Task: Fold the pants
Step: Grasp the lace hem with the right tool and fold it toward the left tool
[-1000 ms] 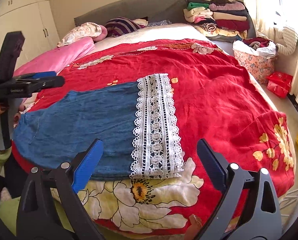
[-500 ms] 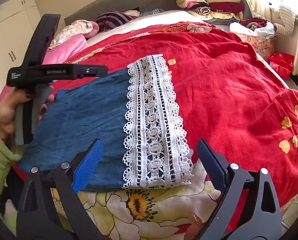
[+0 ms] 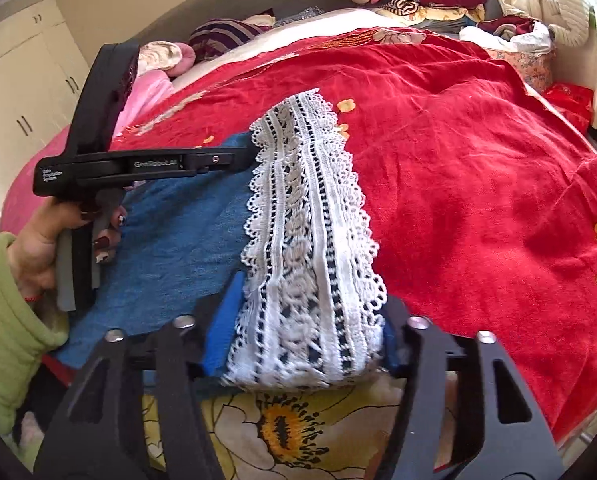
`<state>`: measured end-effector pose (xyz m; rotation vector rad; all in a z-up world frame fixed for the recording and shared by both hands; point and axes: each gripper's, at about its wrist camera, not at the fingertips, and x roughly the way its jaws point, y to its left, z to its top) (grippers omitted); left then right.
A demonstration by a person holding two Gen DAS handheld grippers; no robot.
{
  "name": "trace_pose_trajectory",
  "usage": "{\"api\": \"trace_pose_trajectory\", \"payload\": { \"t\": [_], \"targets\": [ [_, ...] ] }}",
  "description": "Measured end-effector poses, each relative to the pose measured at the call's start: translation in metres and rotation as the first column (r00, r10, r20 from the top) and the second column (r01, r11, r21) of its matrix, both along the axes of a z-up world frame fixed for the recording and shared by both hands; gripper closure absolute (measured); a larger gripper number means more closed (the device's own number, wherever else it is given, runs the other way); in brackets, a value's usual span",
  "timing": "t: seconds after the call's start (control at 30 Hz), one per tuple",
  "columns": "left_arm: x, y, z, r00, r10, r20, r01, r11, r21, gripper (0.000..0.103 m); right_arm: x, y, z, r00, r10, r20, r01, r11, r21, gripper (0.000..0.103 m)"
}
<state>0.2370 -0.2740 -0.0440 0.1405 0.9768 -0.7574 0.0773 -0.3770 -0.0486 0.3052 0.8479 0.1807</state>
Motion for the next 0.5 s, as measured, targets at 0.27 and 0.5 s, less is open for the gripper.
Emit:
{"api": "trace_pose_trajectory", "payload": {
  "t": [0.27, 0.5],
  "targets": [
    [-0.009, 0.016, 0.018, 1.0, 0.012, 0.013, -0.01, 0.995, -0.101, 0.092, -0.006, 0.024, 0.031, 0.989, 0.084, 0.122, -0.084, 0.996, -0.007, 0.082],
    [-0.019, 0.072, 0.038, 0.997, 0.074, -0.005, -0.072, 0.952, -0.297, 0.093, -0.013, 0.078, 0.074, 0.941, 0.25, 0.23, -0.234, 0.968, -0.093, 0.082]
  ]
}}
